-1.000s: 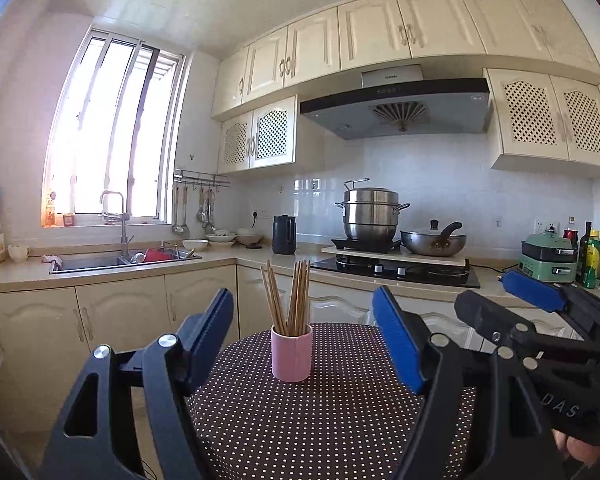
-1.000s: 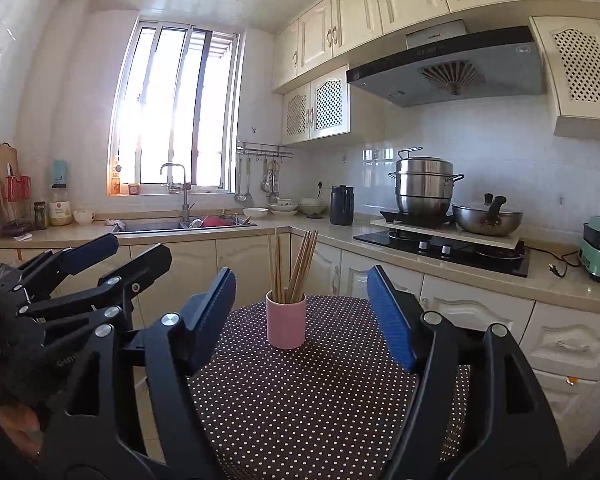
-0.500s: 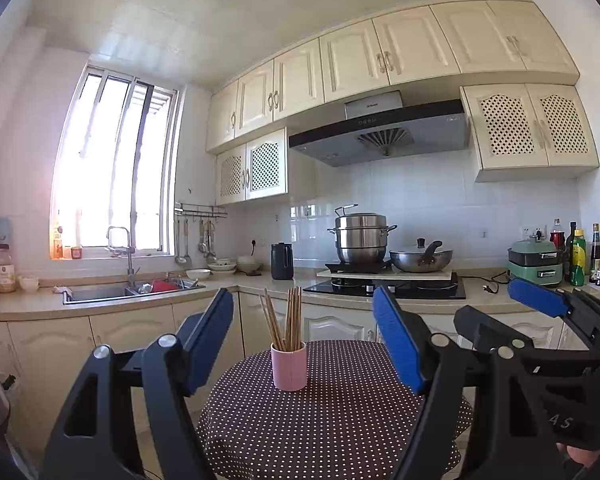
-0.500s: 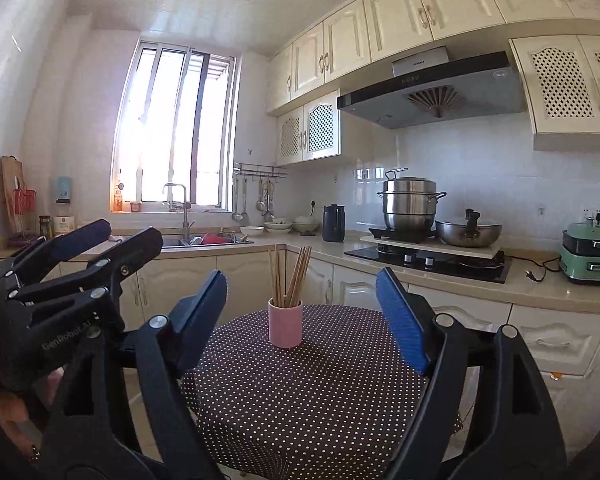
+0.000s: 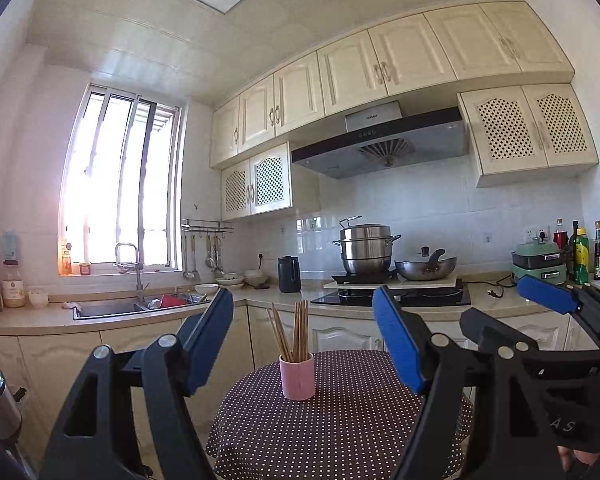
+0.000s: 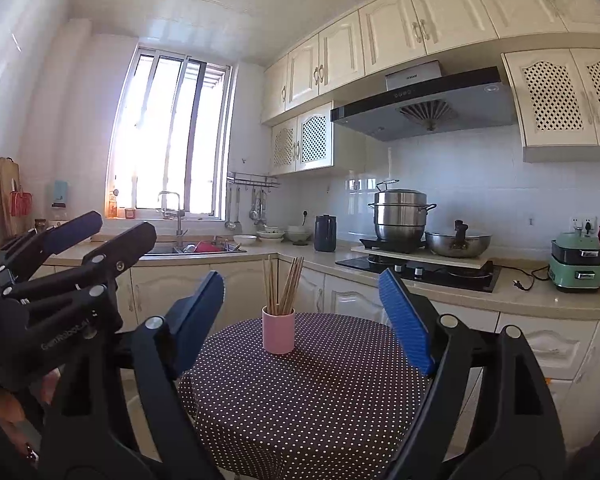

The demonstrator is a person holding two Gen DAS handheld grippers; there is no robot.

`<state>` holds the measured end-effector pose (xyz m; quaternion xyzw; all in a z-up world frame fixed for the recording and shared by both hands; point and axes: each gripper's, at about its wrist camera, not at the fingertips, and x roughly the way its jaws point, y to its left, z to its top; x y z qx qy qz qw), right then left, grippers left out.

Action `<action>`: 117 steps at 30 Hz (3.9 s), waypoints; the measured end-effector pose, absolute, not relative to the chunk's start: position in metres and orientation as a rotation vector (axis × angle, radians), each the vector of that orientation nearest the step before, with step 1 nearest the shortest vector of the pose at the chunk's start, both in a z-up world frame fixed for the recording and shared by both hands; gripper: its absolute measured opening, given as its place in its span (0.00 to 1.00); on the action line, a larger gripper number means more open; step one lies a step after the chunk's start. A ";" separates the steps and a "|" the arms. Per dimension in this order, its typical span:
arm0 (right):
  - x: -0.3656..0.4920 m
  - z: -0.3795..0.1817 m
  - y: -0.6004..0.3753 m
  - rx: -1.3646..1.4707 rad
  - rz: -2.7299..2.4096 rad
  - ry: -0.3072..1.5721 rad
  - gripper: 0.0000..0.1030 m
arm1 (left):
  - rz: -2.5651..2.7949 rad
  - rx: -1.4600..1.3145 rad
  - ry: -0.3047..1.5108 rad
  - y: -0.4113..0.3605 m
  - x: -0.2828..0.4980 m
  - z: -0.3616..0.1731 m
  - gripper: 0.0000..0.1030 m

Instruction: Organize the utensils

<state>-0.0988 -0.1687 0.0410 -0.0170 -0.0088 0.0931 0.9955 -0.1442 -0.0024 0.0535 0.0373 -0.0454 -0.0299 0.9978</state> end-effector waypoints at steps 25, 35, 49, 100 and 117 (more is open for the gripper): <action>-0.108 0.043 -0.172 -0.034 0.182 -0.023 0.78 | -0.066 0.070 -0.112 -0.004 -0.148 0.059 0.69; -0.109 0.044 -0.172 -0.037 0.180 -0.024 0.78 | -0.064 0.073 -0.114 -0.005 -0.148 0.060 0.69; -0.113 0.048 -0.175 -0.043 0.158 -0.033 0.78 | -0.086 0.066 -0.126 -0.005 -0.145 0.062 0.69; -0.114 0.041 -0.178 -0.046 0.109 -0.026 0.82 | -0.112 0.068 -0.130 -0.002 -0.145 0.052 0.69; -0.112 0.040 -0.178 -0.049 0.107 -0.026 0.82 | -0.109 0.073 -0.134 -0.001 -0.143 0.051 0.69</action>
